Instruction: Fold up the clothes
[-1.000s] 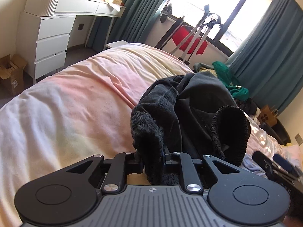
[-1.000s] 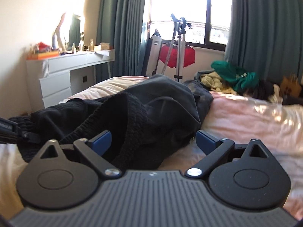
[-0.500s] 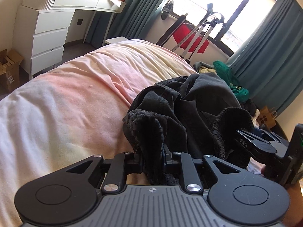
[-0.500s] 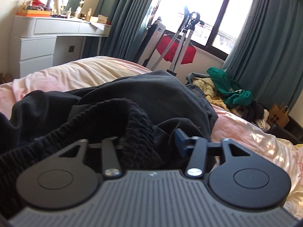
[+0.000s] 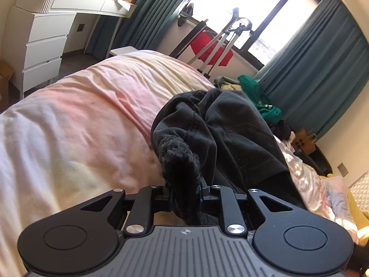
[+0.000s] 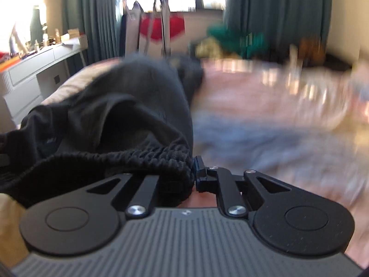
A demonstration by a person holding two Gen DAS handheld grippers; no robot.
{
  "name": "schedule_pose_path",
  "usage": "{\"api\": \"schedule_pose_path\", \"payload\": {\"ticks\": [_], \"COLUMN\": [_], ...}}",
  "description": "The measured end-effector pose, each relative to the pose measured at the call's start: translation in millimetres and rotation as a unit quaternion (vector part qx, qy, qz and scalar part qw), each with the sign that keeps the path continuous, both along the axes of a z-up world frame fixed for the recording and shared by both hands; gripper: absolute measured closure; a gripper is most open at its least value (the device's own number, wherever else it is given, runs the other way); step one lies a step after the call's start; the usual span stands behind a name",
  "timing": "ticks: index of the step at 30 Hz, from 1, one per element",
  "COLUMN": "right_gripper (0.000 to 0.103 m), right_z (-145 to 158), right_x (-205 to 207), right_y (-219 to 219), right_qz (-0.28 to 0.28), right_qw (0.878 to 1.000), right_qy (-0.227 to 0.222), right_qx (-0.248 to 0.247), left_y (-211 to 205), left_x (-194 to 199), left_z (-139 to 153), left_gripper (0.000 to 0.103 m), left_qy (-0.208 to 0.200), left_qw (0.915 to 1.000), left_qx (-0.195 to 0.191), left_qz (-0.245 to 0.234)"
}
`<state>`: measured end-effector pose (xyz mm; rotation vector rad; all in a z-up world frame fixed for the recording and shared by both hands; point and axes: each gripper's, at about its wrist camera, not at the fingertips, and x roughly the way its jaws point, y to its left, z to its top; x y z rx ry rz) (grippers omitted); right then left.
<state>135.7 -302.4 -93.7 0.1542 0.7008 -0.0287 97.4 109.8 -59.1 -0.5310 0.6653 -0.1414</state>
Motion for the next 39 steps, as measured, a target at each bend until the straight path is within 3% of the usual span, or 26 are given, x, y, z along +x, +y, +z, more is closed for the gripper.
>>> {"api": "schedule_pose_path", "payload": {"ticks": [2, 4, 13, 14, 17, 19, 24, 29, 31, 35, 39], "right_gripper": [0.09, 0.09, 0.071, 0.062, 0.008, 0.01, 0.01, 0.01, 0.011, 0.011, 0.043], "right_z": [-22, -34, -5, 0, 10, 13, 8, -5, -10, -24, -47], "right_x": [-5, -10, -47, -51, -56, -54, -29, 41, 70, 115, 139], "right_y": [-18, -29, -35, -35, -33, -34, -48, -52, -58, -65, -62], "right_qz": [-0.015, -0.019, 0.041, 0.053, 0.105, 0.123, 0.064, 0.022, 0.014, 0.007, 0.017], "right_qw": [0.996, 0.991, 0.985, 0.984, 0.971, 0.964, 0.969, 0.979, 0.977, 0.967, 0.967], "right_qy": [0.043, 0.058, -0.024, -0.037, -0.069, -0.079, -0.074, -0.017, -0.002, 0.007, 0.011], "right_qx": [0.073, 0.119, 0.164, 0.168, 0.205, 0.224, 0.225, 0.202, 0.215, 0.254, 0.253], "left_y": [0, 1, 8, 9, 8, 7, 7, -1, -4, -4, -1], "left_x": [-5, -9, -28, -28, -29, -29, -27, -24, -25, -24, -16], "left_z": [-2, -4, 4, 4, 6, 5, 4, 2, 1, 1, -3], "left_gripper": [0.082, 0.079, 0.079, 0.078, 0.074, 0.071, 0.067, 0.061, 0.06, 0.059, 0.057], "left_qy": [0.009, 0.018, 0.011, 0.011, 0.007, 0.009, 0.012, 0.007, 0.004, 0.001, 0.001], "left_qw": [1.0, 0.9998, 0.9995, 0.9994, 0.9992, 0.9991, 0.9987, 0.9979, 0.9971, 0.9975, 0.9978], "left_qx": [0.001, -0.002, -0.004, -0.006, -0.005, -0.003, -0.002, 0.034, 0.054, 0.047, 0.03], "left_qz": [0.003, 0.007, 0.031, 0.032, 0.039, 0.042, 0.05, 0.054, 0.054, 0.053, 0.059]}}
